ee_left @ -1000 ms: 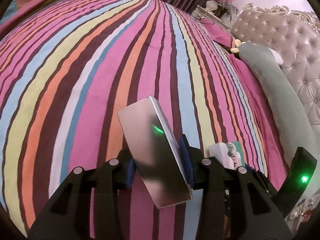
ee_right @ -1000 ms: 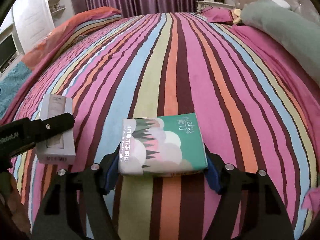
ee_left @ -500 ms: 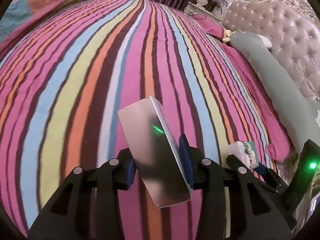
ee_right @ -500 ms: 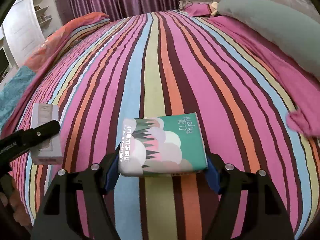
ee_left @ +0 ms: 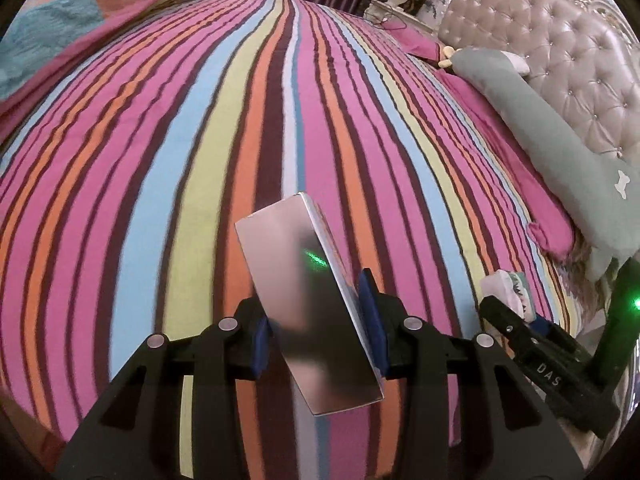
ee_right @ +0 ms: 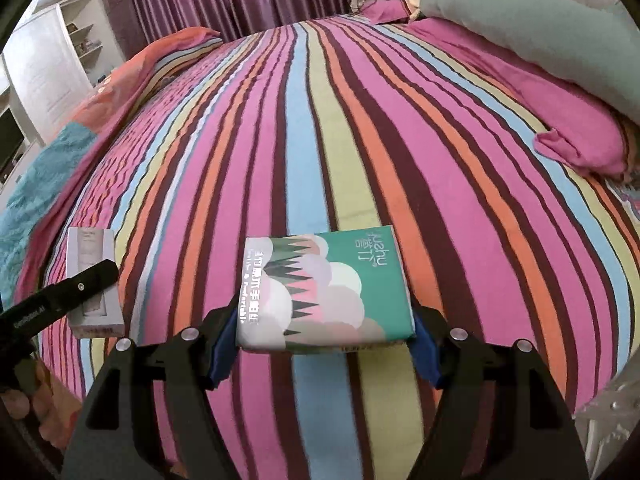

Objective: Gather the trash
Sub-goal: 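Carry the pink box and tissue pack over the wastebasket with both tools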

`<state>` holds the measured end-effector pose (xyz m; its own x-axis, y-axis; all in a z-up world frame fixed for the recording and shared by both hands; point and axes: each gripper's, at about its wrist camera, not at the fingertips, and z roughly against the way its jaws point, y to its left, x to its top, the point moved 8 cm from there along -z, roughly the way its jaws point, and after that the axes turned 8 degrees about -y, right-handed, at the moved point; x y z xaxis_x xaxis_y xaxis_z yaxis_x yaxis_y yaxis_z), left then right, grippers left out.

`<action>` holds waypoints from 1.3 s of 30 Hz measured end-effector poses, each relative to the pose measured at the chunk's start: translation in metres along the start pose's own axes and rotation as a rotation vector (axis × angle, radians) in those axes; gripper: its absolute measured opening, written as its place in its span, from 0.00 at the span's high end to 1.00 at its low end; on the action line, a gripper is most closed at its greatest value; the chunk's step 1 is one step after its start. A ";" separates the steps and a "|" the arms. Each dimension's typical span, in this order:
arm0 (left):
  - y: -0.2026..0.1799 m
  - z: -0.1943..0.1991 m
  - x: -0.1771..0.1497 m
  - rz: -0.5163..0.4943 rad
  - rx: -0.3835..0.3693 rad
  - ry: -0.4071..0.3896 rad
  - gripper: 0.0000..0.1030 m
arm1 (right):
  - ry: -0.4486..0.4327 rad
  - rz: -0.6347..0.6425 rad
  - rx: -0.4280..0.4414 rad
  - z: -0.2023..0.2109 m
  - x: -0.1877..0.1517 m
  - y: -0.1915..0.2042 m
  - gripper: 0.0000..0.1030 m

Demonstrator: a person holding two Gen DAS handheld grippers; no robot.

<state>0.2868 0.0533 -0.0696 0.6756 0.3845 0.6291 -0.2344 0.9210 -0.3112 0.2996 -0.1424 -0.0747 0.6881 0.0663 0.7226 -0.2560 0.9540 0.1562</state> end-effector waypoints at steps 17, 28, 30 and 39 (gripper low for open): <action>0.023 0.076 -0.060 -0.050 0.024 -0.013 0.62 | -0.009 -0.007 0.001 0.066 -0.057 0.009 0.35; 0.030 0.110 -0.111 -0.087 0.007 0.020 0.62 | 0.024 -0.046 -0.011 0.091 -0.095 0.002 0.35; 0.029 0.116 -0.117 -0.100 0.001 0.025 0.62 | 0.035 -0.047 -0.013 0.095 -0.102 0.003 0.35; 0.026 0.123 -0.167 -0.141 -0.004 0.095 0.62 | 0.111 -0.057 0.020 0.104 -0.142 0.014 0.35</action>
<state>0.0821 0.0203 -0.0953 0.7647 0.2432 0.5967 -0.1297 0.9652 -0.2271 0.1274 -0.1689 -0.1055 0.7723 0.0451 0.6336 -0.2273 0.9511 0.2094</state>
